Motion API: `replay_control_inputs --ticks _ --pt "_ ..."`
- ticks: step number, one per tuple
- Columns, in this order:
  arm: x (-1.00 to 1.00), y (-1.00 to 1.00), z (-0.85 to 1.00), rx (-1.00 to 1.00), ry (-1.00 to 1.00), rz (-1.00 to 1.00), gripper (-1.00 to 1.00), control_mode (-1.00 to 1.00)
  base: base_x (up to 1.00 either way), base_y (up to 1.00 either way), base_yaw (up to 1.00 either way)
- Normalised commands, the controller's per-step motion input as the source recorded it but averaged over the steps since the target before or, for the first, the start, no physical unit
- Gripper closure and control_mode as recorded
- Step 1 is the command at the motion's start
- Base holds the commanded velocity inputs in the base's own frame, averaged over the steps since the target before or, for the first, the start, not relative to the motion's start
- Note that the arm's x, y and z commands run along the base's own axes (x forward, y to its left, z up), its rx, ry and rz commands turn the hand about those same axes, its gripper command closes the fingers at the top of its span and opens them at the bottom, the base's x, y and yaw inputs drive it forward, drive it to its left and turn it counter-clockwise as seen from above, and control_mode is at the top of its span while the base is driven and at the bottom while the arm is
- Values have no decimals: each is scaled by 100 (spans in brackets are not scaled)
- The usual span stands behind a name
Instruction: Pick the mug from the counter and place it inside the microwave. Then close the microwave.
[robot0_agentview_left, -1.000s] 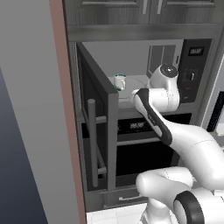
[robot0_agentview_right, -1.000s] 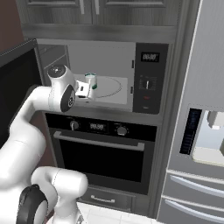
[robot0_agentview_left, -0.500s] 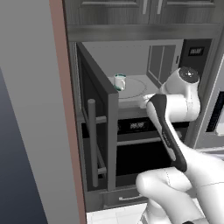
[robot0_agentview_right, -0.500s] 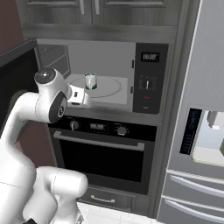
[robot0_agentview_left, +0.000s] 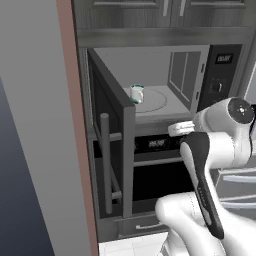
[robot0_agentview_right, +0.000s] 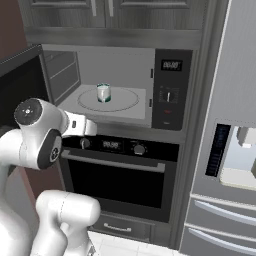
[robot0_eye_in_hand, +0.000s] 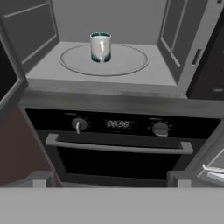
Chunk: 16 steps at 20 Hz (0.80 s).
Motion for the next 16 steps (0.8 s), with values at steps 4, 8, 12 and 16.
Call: replay_control_inputs --ticks 4,8,12,16 --pt "-78 3 14 0 -30 0 -100 -100 0 0 0" --pt "-75 0 26 0 -17 0 -100 -100 0 0 0" --pt "-78 0 34 0 -10 0 -100 -100 0 0 0" --pt "-68 6 14 0 -22 0 -100 -100 0 0 0"
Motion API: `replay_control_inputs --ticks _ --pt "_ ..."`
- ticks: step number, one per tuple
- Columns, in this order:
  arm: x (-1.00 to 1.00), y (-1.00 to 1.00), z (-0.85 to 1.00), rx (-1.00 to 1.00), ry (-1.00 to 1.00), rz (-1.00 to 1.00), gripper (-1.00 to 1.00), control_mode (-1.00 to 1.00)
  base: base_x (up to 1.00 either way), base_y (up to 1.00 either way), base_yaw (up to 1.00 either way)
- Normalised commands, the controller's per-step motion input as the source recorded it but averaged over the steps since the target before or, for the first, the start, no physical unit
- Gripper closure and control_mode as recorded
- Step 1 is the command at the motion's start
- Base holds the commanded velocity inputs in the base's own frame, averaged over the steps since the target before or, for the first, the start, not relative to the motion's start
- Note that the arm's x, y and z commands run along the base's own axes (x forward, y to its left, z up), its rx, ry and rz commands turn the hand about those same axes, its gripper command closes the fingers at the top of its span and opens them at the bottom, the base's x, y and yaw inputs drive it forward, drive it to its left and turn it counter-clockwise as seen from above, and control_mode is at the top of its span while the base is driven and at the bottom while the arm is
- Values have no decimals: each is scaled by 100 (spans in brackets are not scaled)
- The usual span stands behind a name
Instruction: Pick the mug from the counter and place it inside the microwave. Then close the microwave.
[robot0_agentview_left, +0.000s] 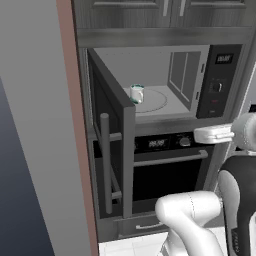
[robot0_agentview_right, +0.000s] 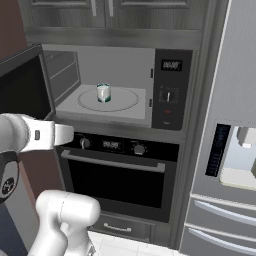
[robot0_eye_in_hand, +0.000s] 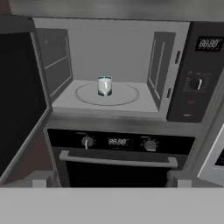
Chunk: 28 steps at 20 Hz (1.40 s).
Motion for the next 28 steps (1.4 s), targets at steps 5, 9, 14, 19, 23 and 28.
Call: replay_control_inputs --ticks 5,9,14,19,23,28 --pt "-38 26 0 -1 -29 0 -100 -100 0 0 0" --pt "-45 22 3 -3 -34 -2 -100 -100 0 0 0" --pt "-51 9 4 -1 -31 -4 -100 -100 0 0 0" --pt "-47 2 5 0 -28 -3 -100 -100 0 0 0" --pt "-50 24 1 0 -27 -1 -100 -100 0 0 0" --pt "-52 44 0 0 -25 0 -100 -100 0 0 0"
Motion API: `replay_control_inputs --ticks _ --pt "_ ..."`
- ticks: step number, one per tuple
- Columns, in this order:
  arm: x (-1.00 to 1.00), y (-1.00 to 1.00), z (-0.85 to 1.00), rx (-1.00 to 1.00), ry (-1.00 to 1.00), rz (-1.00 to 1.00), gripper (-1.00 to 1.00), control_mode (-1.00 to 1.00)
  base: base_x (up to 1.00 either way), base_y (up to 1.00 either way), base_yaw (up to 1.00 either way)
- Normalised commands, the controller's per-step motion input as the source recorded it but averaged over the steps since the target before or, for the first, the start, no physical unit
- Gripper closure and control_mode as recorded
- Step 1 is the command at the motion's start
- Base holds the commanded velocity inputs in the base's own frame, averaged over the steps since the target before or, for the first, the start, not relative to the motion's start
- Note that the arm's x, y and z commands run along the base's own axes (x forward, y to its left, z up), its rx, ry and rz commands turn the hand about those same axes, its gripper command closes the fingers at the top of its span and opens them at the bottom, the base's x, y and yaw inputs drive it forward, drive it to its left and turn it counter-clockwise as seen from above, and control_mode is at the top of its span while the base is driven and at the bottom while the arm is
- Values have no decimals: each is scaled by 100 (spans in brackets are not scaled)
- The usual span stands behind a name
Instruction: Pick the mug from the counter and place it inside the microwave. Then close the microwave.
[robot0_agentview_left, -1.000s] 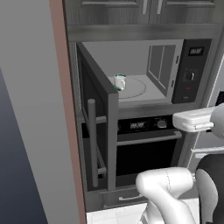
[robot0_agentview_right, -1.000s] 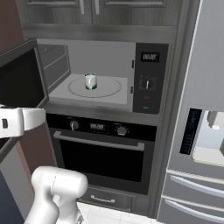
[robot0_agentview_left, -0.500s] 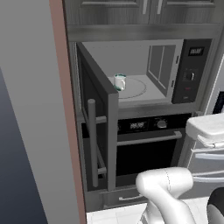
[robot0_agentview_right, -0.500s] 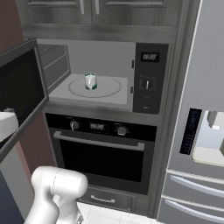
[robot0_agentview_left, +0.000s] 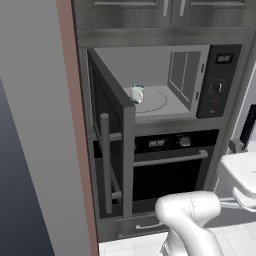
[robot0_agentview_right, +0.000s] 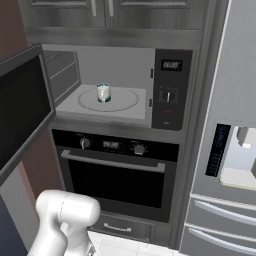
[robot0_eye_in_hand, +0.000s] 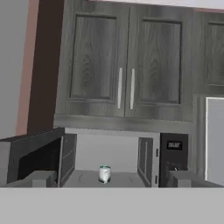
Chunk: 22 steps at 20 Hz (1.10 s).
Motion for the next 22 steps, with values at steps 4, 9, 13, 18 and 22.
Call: replay_control_inputs --ticks 4,9,13,18,22 --pt "-45 28 0 0 -22 -6 -100 -100 0 0 0" --pt "-28 27 0 -2 -13 -9 -100 -100 0 0 0" --pt "-6 20 -1 -4 -1 -13 -100 -100 0 0 0" --pt "4 31 -1 -7 0 -8 -100 -100 0 0 0" --pt "0 36 0 -8 0 -10 -100 -100 0 0 0"
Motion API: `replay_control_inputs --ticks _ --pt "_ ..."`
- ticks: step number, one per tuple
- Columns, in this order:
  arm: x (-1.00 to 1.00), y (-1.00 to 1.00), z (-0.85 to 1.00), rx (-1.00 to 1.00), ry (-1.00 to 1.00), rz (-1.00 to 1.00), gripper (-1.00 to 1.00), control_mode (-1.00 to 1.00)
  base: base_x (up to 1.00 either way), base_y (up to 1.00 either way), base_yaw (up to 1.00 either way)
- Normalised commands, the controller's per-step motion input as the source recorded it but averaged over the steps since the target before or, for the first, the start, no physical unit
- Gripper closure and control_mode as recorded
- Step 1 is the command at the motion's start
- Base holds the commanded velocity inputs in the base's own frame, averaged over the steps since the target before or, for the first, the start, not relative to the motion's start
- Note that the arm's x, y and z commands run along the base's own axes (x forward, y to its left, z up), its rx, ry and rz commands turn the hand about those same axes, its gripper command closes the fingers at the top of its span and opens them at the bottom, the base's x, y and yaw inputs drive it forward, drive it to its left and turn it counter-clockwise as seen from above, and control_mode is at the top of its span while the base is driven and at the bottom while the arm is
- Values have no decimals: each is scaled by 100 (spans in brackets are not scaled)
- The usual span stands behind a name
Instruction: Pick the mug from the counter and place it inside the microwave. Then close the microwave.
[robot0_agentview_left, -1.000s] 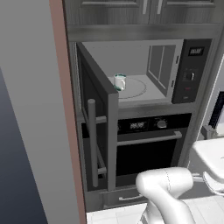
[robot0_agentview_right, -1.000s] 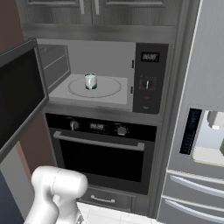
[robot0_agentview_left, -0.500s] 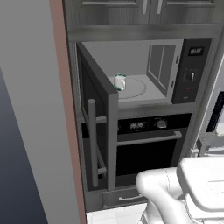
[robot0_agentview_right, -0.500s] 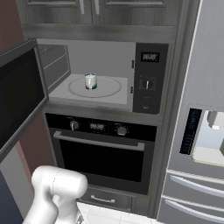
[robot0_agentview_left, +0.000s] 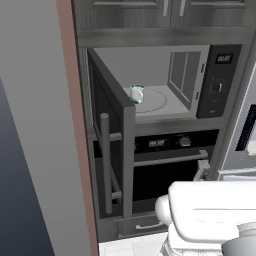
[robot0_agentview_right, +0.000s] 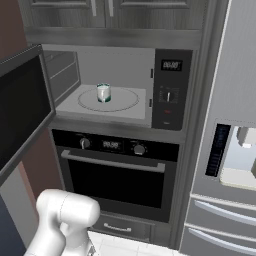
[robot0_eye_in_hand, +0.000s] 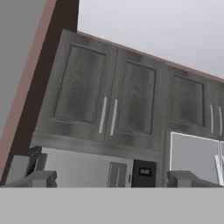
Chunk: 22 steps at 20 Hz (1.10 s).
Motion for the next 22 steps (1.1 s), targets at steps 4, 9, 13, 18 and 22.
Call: replay_control_inputs --ticks 4,9,13,18,22 --pt "0 26 -5 -6 0 -20 -100 -100 0 0 0" --pt "5 25 -9 -2 0 -26 -100 -100 0 0 0" --pt "25 27 -14 -1 1 -24 -100 -100 0 0 0" --pt "41 11 -26 0 0 -16 -100 -100 0 0 0" --pt "24 28 -36 0 0 -11 -100 -100 0 0 0"
